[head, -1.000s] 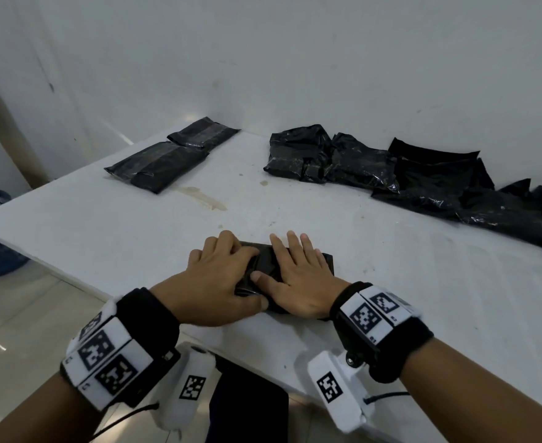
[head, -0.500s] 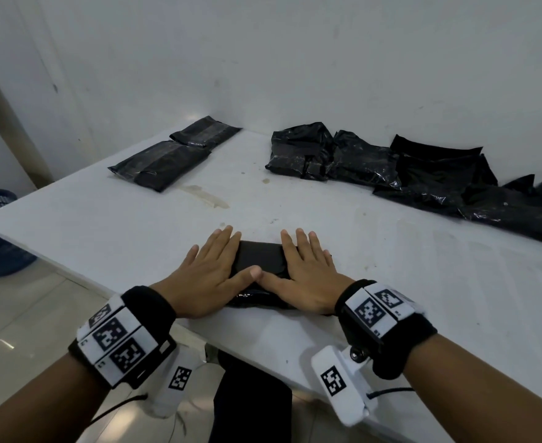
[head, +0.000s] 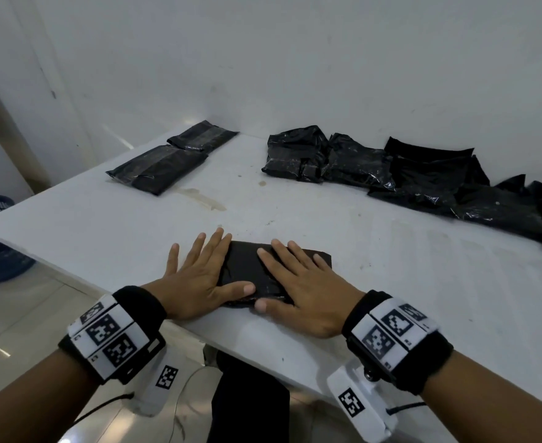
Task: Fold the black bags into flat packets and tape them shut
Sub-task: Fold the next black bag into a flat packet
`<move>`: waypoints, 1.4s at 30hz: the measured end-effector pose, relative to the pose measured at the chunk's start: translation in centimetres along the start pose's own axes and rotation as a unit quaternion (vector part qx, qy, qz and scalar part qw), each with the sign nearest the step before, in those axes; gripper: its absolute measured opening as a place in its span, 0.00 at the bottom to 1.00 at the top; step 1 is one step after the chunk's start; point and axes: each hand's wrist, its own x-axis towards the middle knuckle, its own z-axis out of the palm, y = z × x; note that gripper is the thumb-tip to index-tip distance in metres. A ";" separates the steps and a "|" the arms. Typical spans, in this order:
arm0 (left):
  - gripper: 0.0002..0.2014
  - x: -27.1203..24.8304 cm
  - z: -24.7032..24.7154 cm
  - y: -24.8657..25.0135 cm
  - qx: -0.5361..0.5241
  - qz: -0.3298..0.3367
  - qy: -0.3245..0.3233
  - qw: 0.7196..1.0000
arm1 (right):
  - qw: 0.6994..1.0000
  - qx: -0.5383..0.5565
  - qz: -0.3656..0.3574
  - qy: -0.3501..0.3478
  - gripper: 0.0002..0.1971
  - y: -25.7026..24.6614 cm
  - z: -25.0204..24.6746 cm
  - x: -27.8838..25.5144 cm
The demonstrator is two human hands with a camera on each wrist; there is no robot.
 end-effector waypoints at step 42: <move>0.15 5.1 -1.6 7.1 -0.022 0.167 0.155 0.974 | 0.950 -0.022 0.298 0.095 0.20 18.1 -6.4 8.5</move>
